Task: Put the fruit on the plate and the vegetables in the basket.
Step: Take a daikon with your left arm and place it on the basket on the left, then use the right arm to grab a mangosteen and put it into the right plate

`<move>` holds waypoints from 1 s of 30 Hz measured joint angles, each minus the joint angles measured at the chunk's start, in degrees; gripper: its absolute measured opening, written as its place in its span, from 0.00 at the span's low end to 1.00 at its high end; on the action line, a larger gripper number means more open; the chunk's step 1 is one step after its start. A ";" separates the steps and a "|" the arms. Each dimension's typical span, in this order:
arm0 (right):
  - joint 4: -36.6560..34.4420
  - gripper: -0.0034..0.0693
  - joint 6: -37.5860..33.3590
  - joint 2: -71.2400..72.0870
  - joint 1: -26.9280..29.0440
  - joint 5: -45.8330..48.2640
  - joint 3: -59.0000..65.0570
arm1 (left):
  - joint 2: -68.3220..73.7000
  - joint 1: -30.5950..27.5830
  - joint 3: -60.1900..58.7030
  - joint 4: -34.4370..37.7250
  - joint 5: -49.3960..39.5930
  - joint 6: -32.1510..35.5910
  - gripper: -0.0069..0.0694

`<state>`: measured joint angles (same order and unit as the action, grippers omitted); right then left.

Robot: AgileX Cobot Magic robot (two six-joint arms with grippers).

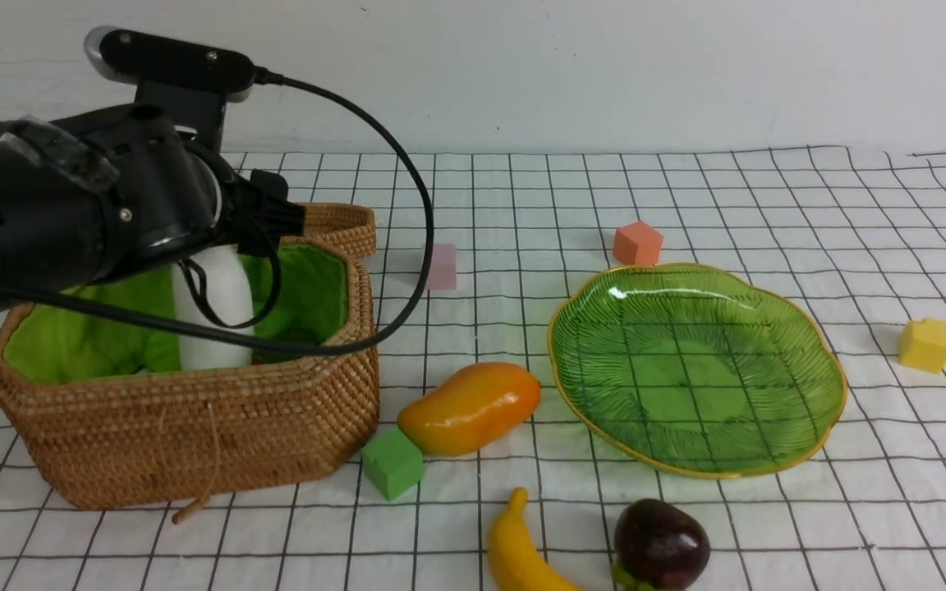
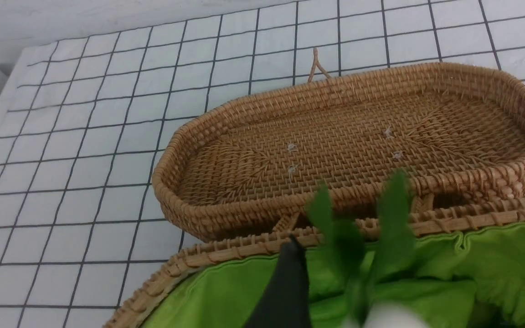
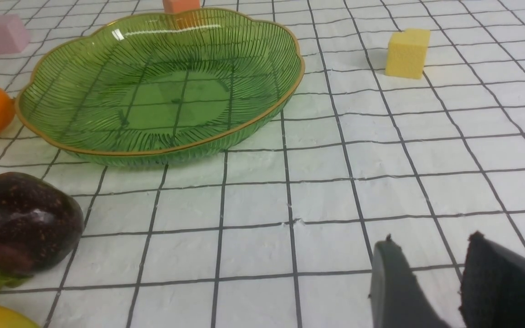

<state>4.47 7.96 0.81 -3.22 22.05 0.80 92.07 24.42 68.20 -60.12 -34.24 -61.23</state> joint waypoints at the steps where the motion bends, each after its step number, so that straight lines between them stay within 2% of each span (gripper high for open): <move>1: 0.00 0.38 0.00 0.00 0.00 0.00 0.00 | 0.00 0.00 0.00 0.42 0.00 0.00 0.97; 4: 0.00 0.38 -0.04 0.00 0.00 0.00 0.00 | -0.05 0.00 0.00 2.75 -0.06 0.06 0.95; 8: 0.00 0.38 -0.04 0.00 0.00 0.00 0.00 | -1.73 0.00 0.00 11.24 -1.24 5.63 0.84; 10: 0.00 0.38 -0.04 0.00 0.00 0.00 0.00 | -3.25 0.00 0.00 17.82 -2.40 13.45 0.75; 11: 0.00 0.38 -0.04 0.00 0.00 0.00 0.00 | -3.52 0.00 0.00 19.33 -2.63 15.31 0.73; 12: 0.00 0.38 -0.04 0.00 0.00 0.00 0.00 | -4.53 0.00 0.00 25.83 -3.49 23.49 0.64; 13: 0.00 0.38 -0.04 0.00 0.00 0.00 0.00 | -5.13 0.00 0.00 28.47 -3.79 26.80 0.60; 14: 0.00 0.38 -0.06 0.00 0.00 0.00 0.00 | -6.14 0.00 0.00 34.85 -4.51 34.76 0.49; 17: 0.00 0.38 -0.12 0.00 0.00 0.00 0.00 | -8.04 0.00 0.00 45.42 -5.62 47.87 0.31; 18: 0.00 0.38 -0.12 0.00 0.00 0.00 0.00 | -9.39 0.00 0.00 50.60 -6.03 53.87 0.20; 20: 0.00 0.38 -0.12 0.00 0.00 -0.20 0.00 | -11.47 0.00 0.05 55.41 -6.44 58.58 0.09; 22: -0.46 0.38 0.39 0.00 0.00 -1.86 0.27 | -13.60 0.00 0.69 57.36 -7.27 60.43 0.07; 26: -4.06 0.38 4.36 0.00 0.00 -11.26 0.66 | -19.09 0.00 2.36 57.10 -9.67 60.21 0.07; 28: -5.74 0.38 8.01 0.00 0.00 -20.01 0.66 | -25.05 0.00 2.76 53.99 -12.52 57.82 0.07; 30: -6.08 0.38 9.55 0.00 0.00 -24.99 0.66 | -28.96 0.00 2.60 51.00 -15.28 54.96 0.07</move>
<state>-1.62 17.50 0.81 -3.22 -2.94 1.46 63.11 24.42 70.79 -9.13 -49.51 -6.27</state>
